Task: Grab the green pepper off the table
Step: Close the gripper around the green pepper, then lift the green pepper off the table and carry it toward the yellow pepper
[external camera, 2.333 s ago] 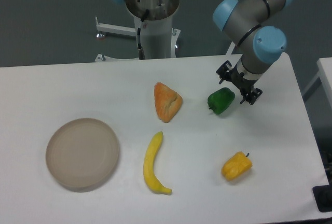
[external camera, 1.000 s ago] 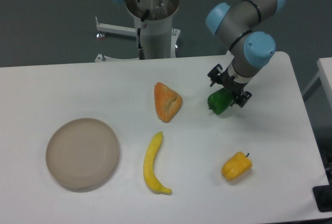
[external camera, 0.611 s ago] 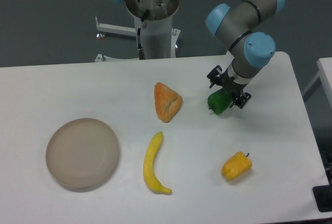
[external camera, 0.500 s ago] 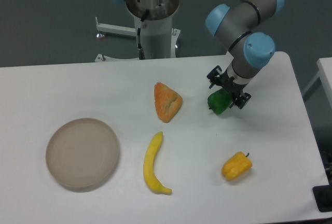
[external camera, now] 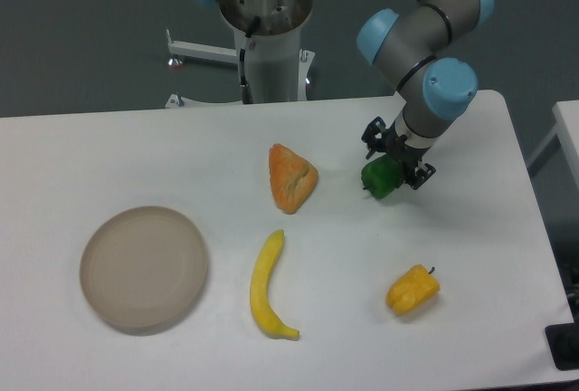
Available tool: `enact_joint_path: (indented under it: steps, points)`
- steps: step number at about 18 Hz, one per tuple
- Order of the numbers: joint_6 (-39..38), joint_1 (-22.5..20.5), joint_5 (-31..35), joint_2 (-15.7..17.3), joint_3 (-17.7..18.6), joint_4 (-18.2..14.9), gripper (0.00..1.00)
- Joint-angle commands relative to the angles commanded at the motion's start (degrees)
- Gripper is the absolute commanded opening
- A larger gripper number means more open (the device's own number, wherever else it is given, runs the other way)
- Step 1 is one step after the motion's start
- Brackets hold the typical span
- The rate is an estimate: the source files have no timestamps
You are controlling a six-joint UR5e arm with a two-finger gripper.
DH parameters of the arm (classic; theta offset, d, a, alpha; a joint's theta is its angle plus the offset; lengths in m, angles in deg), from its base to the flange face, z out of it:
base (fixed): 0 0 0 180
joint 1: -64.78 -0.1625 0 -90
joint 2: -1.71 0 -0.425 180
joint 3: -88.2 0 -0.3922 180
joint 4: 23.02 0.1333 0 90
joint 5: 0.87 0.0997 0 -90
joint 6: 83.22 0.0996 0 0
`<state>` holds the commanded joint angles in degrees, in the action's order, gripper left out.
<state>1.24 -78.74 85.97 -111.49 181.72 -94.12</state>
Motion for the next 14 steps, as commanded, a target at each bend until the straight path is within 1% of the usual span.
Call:
enact_joint_path:
  steps: [3, 5, 9, 14]
  points:
    - [0.09, 0.0, -0.09, -0.17, -0.88, 0.0, 0.35]
    - [0.26, 0.0, -0.09, -0.26, -2.89, -0.09, 0.34]
    - [0.26, 0.7, -0.53, -1.66, -8.86, -0.17, 0.34]
    - [0.35, 1.49, 0.0, -5.0, -17.92, -0.44, 0.34]
